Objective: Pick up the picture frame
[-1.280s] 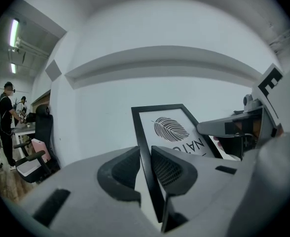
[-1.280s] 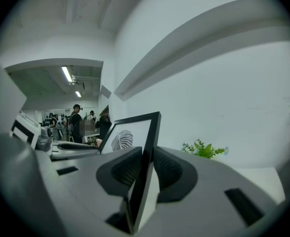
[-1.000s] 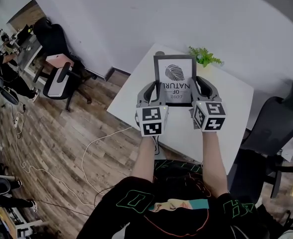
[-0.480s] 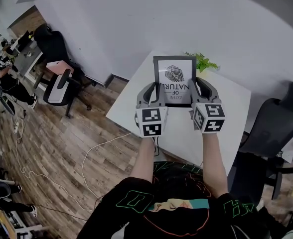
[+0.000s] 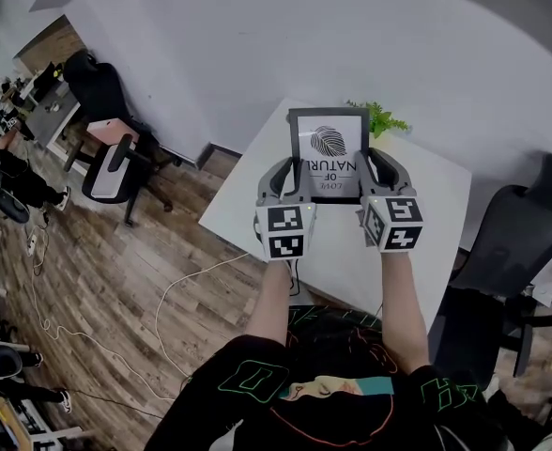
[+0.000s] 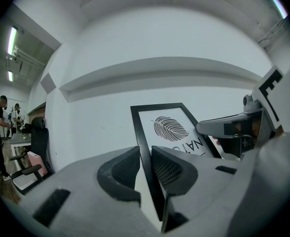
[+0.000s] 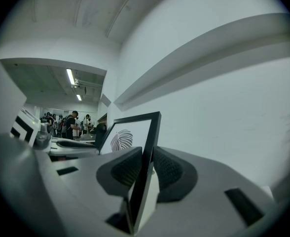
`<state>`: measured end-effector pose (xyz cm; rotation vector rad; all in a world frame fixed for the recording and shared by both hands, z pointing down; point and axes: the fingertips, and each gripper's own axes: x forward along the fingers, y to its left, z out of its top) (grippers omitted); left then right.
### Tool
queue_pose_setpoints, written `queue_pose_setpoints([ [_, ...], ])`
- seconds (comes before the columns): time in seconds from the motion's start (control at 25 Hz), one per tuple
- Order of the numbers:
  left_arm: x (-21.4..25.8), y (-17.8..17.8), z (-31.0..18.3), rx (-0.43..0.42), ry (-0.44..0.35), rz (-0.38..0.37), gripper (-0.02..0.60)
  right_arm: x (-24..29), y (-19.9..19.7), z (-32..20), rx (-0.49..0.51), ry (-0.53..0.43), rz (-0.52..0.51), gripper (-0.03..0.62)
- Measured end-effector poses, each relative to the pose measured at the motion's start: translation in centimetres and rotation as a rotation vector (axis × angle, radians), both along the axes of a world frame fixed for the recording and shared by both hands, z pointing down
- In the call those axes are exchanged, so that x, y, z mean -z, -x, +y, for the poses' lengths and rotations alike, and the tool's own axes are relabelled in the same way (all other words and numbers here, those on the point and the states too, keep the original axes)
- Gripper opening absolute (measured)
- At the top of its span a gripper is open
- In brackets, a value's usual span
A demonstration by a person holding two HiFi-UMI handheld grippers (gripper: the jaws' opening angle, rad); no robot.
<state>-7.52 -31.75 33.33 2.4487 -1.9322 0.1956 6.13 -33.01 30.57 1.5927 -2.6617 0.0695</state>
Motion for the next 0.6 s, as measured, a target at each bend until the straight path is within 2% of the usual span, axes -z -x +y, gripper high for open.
queue_pose_setpoints([
  [0.6, -0.19, 0.42, 0.03, 0.004, 0.007, 0.002, 0.079, -0.35, 0.42, -0.15, 0.005, 0.007, 0.004, 0.080],
])
